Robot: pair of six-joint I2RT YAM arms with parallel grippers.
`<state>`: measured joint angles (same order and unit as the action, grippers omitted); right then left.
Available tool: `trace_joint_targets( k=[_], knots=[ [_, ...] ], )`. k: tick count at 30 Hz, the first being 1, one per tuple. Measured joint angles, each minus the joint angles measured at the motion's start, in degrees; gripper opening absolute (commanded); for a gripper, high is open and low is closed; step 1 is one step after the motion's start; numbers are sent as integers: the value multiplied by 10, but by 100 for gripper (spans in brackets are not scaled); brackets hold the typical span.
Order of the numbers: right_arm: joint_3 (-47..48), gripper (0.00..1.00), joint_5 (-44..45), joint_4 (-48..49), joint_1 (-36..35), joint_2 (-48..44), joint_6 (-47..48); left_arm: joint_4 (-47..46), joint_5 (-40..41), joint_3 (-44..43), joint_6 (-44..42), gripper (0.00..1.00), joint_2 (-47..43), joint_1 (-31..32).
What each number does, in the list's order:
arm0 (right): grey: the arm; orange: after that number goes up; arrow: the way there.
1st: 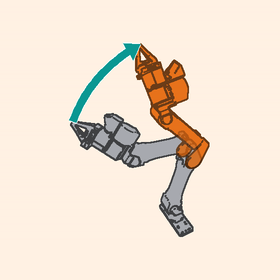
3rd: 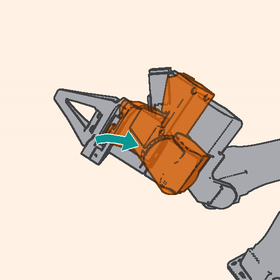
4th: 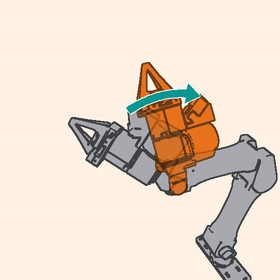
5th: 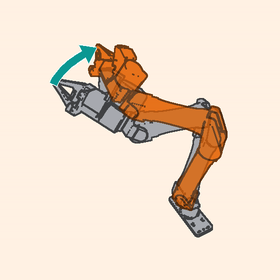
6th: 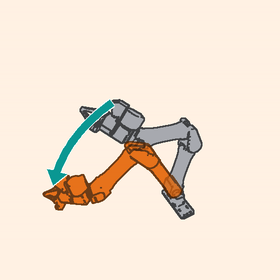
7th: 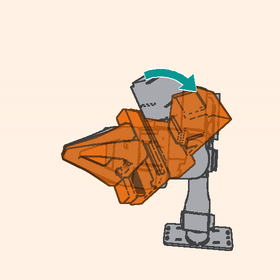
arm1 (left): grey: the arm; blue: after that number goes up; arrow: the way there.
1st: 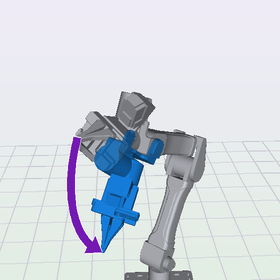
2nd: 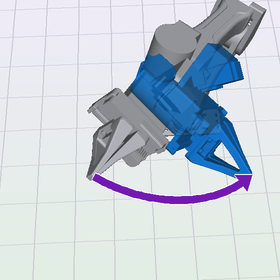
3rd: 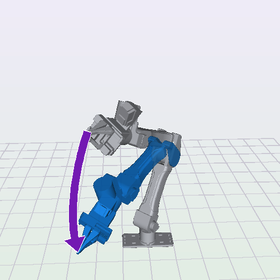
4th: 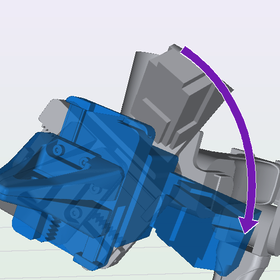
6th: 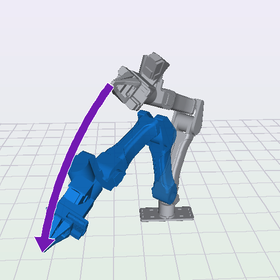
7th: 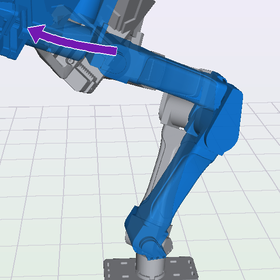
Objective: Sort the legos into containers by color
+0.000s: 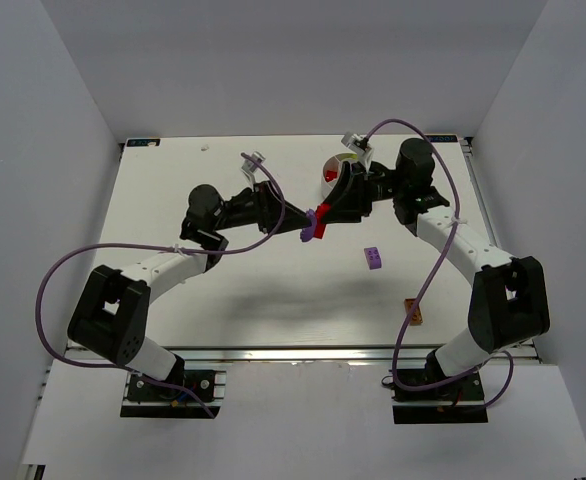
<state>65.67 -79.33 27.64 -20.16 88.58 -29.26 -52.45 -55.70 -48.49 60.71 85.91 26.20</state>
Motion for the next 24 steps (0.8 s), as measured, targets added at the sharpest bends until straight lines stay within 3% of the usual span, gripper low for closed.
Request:
trace_joint_targets(
  k=[9, 12, 13, 14, 24],
  knots=[
    [1, 0, 9, -20, -1, 0, 16, 95, -7, -32, -60, 50, 2, 4],
    [2, 0, 12, -43, 0, 0, 27, 137, -14, -52, -98, 26, 4, 5],
    [2, 0, 12, -50, 2, 1, 30, 150, -16, -58, -106, 9, 5, 5],
    [2, 0, 12, -57, 2, 1, 38, 158, -20, -62, -112, 2, 8, 5],
    [3, 0, 16, -139, 22, 0, 110, 240, -19, -86, -176, 0, 9, 3]
  ],
)
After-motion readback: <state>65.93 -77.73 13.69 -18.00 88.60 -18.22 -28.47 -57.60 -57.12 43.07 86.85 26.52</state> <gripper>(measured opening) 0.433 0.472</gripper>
